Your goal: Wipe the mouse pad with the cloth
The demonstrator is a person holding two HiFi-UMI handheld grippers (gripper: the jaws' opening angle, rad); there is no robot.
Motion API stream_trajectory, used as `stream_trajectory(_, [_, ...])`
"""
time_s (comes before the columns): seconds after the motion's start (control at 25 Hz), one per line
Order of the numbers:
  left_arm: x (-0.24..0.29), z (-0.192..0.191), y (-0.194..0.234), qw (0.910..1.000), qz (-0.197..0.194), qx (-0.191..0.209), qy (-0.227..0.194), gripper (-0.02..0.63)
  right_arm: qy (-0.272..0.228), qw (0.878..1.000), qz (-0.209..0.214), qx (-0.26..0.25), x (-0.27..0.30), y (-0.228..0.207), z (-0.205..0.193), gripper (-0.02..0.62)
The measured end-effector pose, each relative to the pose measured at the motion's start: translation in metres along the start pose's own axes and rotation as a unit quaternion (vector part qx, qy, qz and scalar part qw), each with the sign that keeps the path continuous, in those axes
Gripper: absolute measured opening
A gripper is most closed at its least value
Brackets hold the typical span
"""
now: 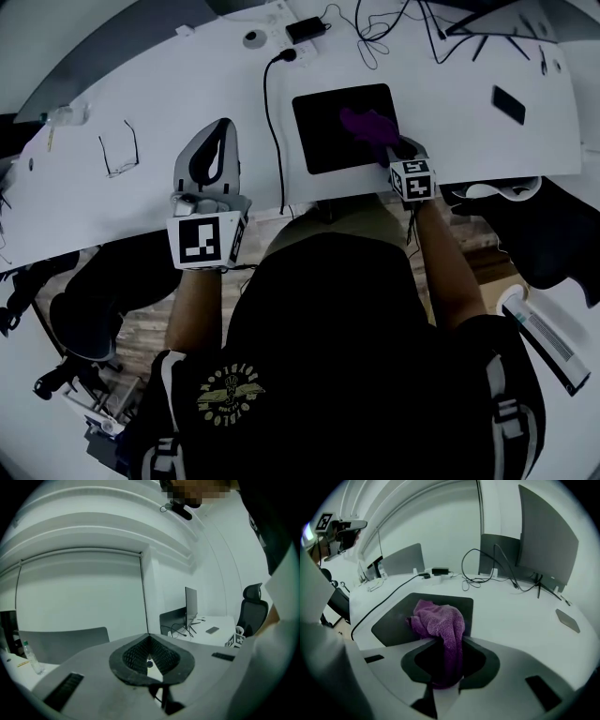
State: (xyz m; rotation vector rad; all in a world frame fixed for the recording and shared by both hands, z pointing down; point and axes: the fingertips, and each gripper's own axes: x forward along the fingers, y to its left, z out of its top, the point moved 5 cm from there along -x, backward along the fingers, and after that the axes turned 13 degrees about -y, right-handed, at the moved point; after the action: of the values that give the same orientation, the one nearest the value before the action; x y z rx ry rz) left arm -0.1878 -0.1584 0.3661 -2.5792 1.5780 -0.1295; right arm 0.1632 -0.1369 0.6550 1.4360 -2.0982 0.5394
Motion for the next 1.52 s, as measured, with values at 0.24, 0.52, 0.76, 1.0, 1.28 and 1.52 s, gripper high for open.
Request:
stream_trajectory(0.24, [0.025, 0.005, -0.008, 0.9999, -0.001, -0.012, -0.009, 0.002, 0.023, 0.999, -0.024, 0.008, -0.011, -0.036, -0.011, 0.091])
stream_trajectory(0.52, [0.041, 0.021, -0.007, 0.9997, 0.009, -0.007, -0.024, 0.002, 0.006, 1.0, -0.001, 0.014, -0.021, -0.035, 0.009, 0.091])
stream_trajectory(0.76, [0.035, 0.03, -0.002, 0.9996, 0.018, -0.003, -0.022, 0.002, -0.089, 0.994, 0.053, 0.038, -0.052, -0.007, 0.081, 0.091])
stream_trajectory(1.0, [0.028, 0.044, 0.003, 0.999, 0.031, -0.006, -0.03, 0.002, -0.192, 0.977, 0.081, 0.041, -0.085, 0.007, 0.163, 0.089])
stream_trajectory(1.28, [0.013, 0.082, 0.002, 0.9982, 0.029, -0.001, -0.053, 0.002, -0.309, 0.948, 0.08, 0.004, -0.143, 0.01, 0.255, 0.089])
stream_trajectory(1.52, [-0.006, 0.106, 0.004, 0.997, 0.027, 0.005, -0.072, 0.002, -0.374, 0.925, 0.062, -0.029, -0.191, 0.012, 0.304, 0.087])
